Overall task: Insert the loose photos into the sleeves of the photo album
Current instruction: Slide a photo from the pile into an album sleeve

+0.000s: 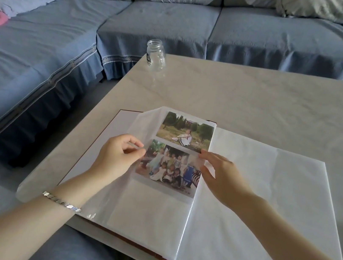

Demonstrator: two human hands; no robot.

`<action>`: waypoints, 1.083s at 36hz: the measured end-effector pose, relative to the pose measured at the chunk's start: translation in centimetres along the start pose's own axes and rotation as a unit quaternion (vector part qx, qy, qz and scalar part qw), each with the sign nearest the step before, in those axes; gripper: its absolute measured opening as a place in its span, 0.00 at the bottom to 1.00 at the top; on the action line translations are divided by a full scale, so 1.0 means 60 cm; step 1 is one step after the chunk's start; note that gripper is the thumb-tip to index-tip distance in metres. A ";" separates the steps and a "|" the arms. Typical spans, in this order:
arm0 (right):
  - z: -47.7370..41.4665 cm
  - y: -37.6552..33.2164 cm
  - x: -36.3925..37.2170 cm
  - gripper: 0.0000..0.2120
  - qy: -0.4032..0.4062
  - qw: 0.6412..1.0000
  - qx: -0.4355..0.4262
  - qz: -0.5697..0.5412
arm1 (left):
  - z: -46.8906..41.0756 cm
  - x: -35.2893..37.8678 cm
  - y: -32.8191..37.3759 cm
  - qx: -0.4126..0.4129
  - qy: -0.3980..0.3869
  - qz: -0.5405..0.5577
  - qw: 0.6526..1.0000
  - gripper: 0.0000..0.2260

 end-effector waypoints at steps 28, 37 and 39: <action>0.215 0.207 -0.149 0.15 0.136 0.976 0.167 0.044 | 0.020 0.183 0.131 0.112 -0.082 -0.162 0.977 0.07; 0.378 0.390 -0.217 0.21 0.122 0.892 0.387 0.198 | 0.088 0.314 0.241 0.139 -0.197 -0.105 0.965 0.05; 0.396 0.410 -0.202 0.22 0.067 0.876 0.416 0.236 | 0.100 0.331 0.251 0.141 -0.217 -0.104 0.960 0.06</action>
Point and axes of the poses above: each hand's wrist, its own z-axis away from the middle knuckle, its own x-axis out of the palm, y = z × x, the point moved 10 cm from there along -z, towards the middle knuckle, and after that the axes turned 3 degrees about z, right-handed, at the moved point
